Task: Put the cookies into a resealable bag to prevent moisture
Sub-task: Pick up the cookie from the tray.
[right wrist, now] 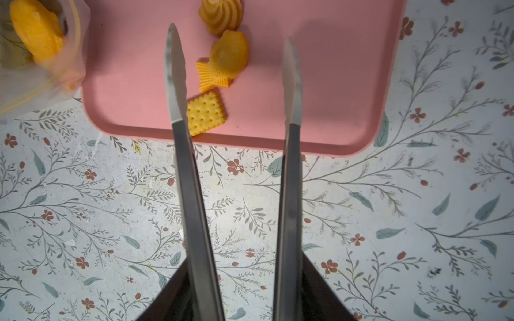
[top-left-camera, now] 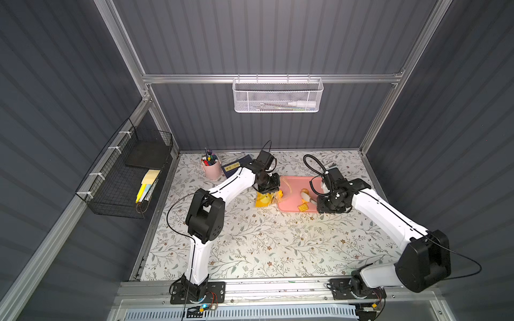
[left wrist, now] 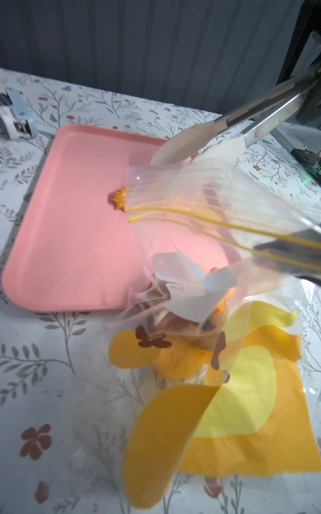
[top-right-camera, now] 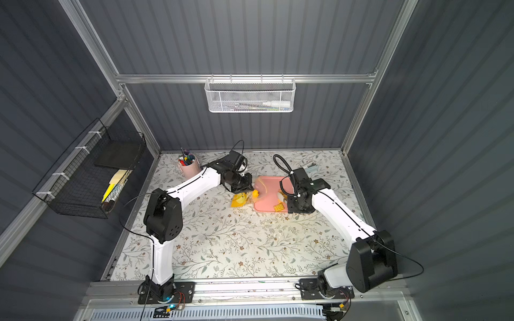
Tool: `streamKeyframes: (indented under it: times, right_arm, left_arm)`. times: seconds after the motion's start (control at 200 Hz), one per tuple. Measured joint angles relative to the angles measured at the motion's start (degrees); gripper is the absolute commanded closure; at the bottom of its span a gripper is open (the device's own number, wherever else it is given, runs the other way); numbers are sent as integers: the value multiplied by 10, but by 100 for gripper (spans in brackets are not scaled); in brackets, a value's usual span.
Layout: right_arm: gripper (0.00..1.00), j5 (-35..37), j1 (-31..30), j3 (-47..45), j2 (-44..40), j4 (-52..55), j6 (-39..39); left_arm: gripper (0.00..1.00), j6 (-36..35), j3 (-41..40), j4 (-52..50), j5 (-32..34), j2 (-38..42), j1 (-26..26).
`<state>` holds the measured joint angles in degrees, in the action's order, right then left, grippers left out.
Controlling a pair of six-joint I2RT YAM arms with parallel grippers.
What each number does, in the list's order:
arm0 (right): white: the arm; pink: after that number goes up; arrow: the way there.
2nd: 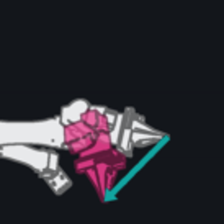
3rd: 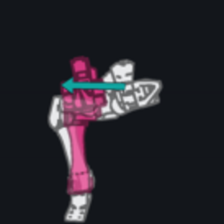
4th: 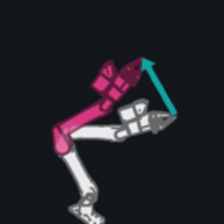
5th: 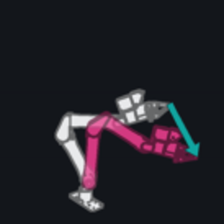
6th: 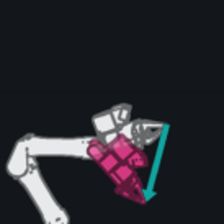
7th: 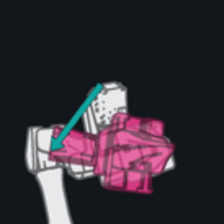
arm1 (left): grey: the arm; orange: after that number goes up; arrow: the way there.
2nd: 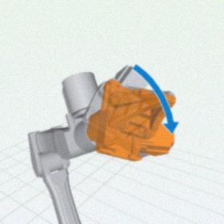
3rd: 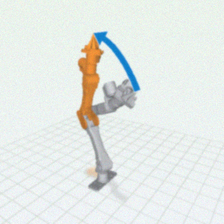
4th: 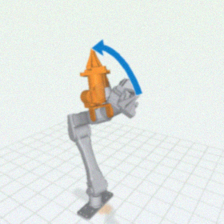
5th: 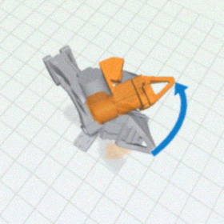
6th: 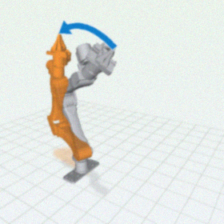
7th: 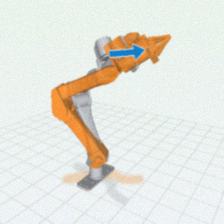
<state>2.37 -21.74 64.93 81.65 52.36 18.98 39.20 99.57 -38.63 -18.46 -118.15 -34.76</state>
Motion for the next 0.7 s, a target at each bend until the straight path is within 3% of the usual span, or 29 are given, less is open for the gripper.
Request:
streamKeyframes:
  times: [0.17,0.32,0.7]
  right_arm:
    - [50,26,-27,5,42,14,-2]
    - [60,53,-33,12,66,30,-6]
    - [70,66,-33,34,14,56,-13]
  left_arm:
    - [100,0,-15,2,-11,-2,0]
    - [100,0,-18,10,-16,-3,0]
    - [100,2,-25,19,-24,-4,0]
